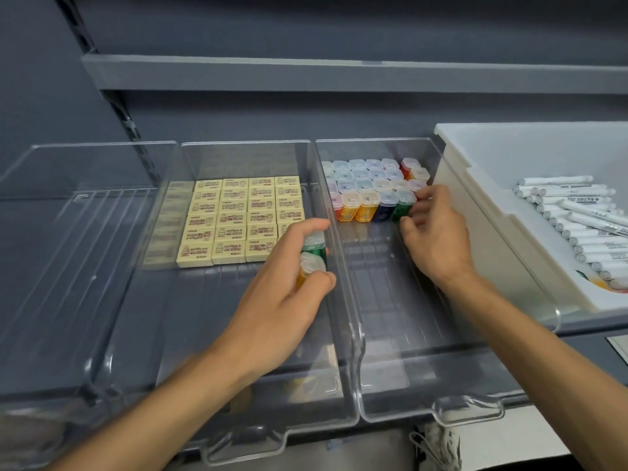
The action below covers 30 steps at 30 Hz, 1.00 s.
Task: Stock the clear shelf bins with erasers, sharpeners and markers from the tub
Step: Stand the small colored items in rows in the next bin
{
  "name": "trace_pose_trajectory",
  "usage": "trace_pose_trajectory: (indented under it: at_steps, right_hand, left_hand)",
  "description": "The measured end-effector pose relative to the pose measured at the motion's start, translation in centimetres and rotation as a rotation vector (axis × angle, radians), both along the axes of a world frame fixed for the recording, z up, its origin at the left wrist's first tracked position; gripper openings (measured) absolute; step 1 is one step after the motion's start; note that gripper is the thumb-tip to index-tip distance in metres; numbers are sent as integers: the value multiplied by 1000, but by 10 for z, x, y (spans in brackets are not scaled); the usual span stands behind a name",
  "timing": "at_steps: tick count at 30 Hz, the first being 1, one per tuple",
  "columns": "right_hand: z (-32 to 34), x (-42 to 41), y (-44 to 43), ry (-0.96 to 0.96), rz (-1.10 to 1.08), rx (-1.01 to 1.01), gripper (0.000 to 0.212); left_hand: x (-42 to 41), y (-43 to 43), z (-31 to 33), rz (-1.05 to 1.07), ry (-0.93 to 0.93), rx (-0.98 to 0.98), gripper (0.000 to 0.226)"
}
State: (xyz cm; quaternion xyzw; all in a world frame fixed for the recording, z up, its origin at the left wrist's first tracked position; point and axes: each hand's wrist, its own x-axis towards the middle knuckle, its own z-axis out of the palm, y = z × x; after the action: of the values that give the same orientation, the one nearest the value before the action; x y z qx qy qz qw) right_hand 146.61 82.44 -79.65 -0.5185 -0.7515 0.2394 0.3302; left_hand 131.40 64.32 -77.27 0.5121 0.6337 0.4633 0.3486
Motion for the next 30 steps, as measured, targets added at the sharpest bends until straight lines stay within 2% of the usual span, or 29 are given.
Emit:
trace_pose_trajectory:
  at_steps: [5,10,18,23,30]
  right_hand:
    - [3,3,-8,-3,-51,-18,39]
    - [9,4,-22,-42,-16,66,25]
    - [48,-9,-81,286,365,67,5]
    - [60,-14,-98,122,571,123,11]
    - [54,-13,-97,66,587,98,23]
  left_hand:
    - [1,-1,-1,15,9,-6,51]
    - [0,0,0,29,24,-4,51]
    - [1,0,4,43,71,135,58]
    - [5,-3,6,45,63,246,62]
    - [10,-7,12,19,6,306,59]
